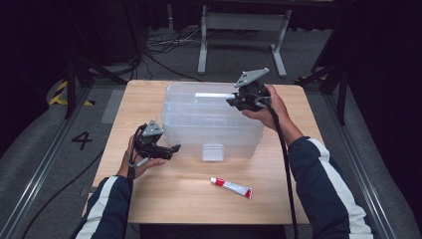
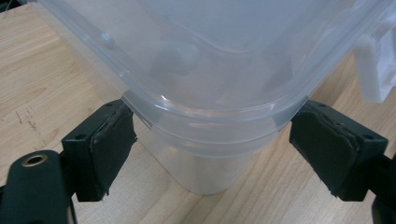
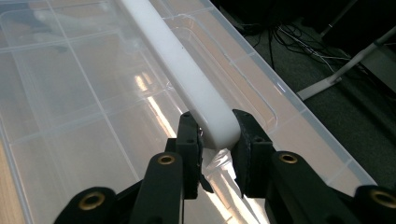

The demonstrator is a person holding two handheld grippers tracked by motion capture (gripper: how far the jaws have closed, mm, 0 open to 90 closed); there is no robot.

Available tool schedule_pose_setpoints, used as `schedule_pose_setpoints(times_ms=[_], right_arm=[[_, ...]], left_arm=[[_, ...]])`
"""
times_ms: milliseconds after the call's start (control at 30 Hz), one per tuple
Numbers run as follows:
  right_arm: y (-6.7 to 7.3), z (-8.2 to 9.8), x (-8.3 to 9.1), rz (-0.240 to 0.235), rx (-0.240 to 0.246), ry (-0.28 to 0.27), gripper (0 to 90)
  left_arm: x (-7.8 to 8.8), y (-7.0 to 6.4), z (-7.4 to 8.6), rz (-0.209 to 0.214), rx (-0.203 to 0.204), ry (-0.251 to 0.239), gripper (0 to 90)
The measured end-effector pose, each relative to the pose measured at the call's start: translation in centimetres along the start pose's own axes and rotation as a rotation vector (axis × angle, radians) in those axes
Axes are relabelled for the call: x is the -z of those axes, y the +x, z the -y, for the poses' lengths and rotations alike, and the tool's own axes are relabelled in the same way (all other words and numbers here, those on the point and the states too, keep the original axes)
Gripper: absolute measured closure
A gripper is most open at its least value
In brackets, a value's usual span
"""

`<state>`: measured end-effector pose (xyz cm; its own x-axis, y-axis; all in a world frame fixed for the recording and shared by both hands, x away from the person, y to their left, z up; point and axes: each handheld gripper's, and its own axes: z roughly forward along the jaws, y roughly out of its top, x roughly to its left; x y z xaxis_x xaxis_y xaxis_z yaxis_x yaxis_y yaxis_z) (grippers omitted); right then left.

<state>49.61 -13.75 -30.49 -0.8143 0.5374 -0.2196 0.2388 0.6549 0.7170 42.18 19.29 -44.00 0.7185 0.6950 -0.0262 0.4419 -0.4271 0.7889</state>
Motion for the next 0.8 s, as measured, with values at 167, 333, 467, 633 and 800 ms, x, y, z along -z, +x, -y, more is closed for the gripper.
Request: schedule_pose_setpoints(times_ms=[167, 333, 467, 633, 800], right_arm=[[0.3, 0.4, 0.7, -0.008, 0.015, 0.006, 74.7], [0.5, 0.8, 1.3, -0.018, 0.017, 0.000, 74.8], [0.6, 1.3, 1.9, -0.021, 0.021, 0.001, 74.8], [0.5, 1.6, 2.3, -0.023, 0.022, 0.003, 74.7], [0.4, 1.8, 2.5, -0.023, 0.017, 0.003, 74.5]], left_arm=[[0.1, -0.5, 0.0, 0.004, -0.006, 0.005, 15.0], [0.2, -1.3, 0.0, 0.009, -0.007, 0.014, 15.4], [0.4, -1.9, 0.0, 0.022, -0.016, 0.017, 16.5], [0.3, -2.3, -0.1, 0.021, -0.026, 0.019, 17.4], [0.4, -2.4, -0.1, 0.029, -0.027, 0.016, 19.2]])
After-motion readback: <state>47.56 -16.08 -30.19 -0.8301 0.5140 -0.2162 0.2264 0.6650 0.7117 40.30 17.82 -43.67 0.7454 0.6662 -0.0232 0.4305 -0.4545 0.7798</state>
